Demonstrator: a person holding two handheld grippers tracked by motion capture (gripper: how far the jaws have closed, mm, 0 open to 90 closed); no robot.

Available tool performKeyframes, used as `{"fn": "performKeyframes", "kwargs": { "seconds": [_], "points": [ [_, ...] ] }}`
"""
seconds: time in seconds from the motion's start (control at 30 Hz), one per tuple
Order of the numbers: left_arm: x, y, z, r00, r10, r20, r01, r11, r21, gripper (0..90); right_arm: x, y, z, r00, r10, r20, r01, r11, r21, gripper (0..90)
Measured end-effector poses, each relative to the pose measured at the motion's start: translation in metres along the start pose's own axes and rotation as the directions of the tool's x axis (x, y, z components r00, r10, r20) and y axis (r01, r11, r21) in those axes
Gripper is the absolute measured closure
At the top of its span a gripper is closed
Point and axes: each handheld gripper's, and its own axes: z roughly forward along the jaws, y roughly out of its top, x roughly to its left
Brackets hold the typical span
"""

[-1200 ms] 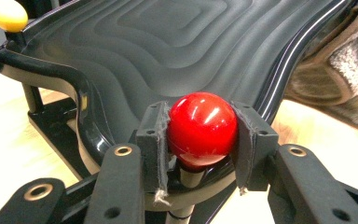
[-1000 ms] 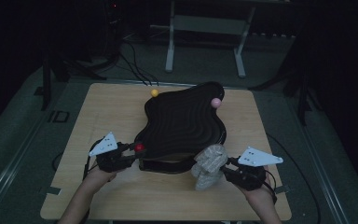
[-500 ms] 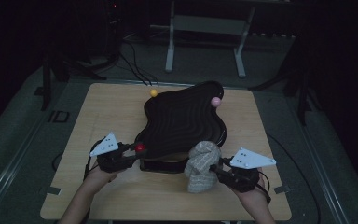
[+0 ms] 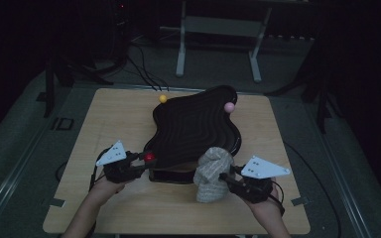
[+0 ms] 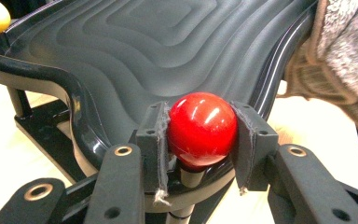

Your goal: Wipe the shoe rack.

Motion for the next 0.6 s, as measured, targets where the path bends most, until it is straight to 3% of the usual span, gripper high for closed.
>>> {"fn": "performKeyframes", "kwargs": {
  "seconds": [0.1, 0.23, 0.37, 0.6],
  "points": [
    [0.000, 0.000, 0.000, 1.0000, 0.000, 0.000, 0.000, 1.0000, -0.003, 59.9, 0.004, -0.003, 0.007, 0.9998, -0.014, -0.012, 0.014, 0.999, 0.029, 71.8],
    [0.000, 0.000, 0.000, 1.0000, -0.001, 0.000, 0.001, 1.0000, -0.002, 59.9, 0.006, 0.008, -0.002, 0.9994, -0.031, -0.016, 0.030, 1.000, -0.007, 71.7],
    [0.000, 0.000, 0.000, 1.0000, 0.000, 0.003, 0.000, 1.0000, -0.002, 59.9, 0.001, 0.010, -0.001, 0.9999, -0.017, -0.003, 0.017, 1.000, -0.015, 71.7],
    [0.000, 0.000, 0.000, 1.0000, 0.002, 0.006, -0.002, 1.0000, 0.003, 59.9, 0.008, 0.002, 0.018, 0.9990, -0.044, -0.010, 0.045, 0.998, 0.045, 71.8]
  ]
}}
